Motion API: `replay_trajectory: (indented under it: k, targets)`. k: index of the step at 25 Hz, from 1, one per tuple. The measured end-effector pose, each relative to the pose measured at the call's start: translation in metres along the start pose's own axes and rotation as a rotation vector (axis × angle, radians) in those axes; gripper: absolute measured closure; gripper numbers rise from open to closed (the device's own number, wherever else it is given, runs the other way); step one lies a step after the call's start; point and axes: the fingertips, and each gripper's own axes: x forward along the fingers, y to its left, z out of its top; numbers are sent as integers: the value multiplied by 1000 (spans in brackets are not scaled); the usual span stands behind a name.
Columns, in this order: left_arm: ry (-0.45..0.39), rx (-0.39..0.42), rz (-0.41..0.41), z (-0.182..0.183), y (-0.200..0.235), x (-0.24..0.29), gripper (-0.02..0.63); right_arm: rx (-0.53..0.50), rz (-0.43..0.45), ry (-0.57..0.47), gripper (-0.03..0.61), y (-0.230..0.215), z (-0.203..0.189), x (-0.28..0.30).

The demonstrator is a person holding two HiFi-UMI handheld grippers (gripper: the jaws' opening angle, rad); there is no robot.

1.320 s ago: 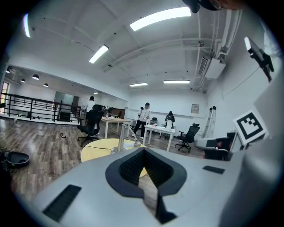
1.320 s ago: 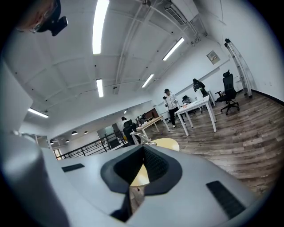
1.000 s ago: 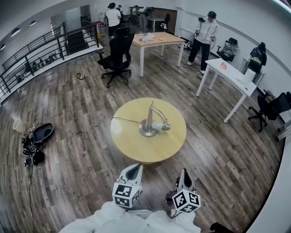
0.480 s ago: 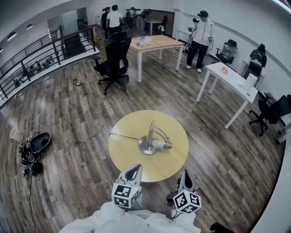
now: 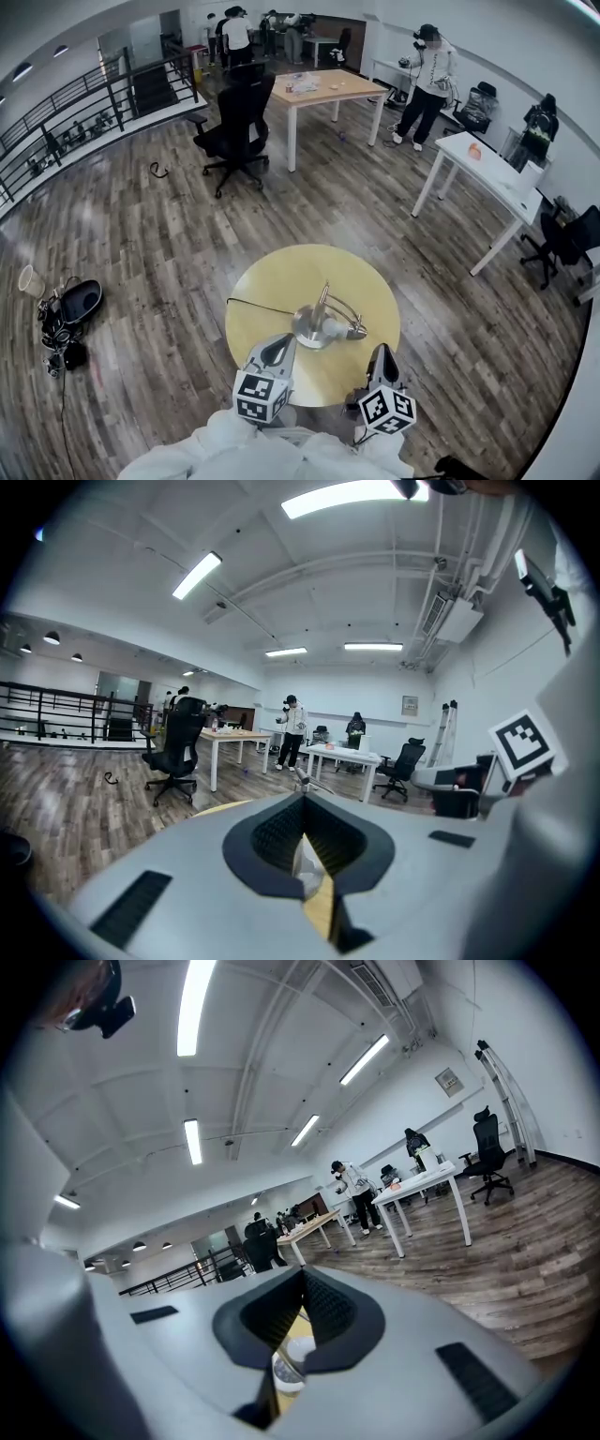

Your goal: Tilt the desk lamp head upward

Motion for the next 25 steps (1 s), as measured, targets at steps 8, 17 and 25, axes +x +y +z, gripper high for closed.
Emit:
replay_trajectory:
  k: [8, 17, 25]
  targets:
    - [36, -21, 8, 0, 31, 39, 612, -7, -23, 26, 566, -3, -5, 34]
    - [133, -24, -22, -28, 35, 67, 612, -96, 123, 167, 566, -28, -21, 59]
    - [118, 247, -191, -40, 40, 112, 480, -454, 591, 507, 312, -43, -83, 87]
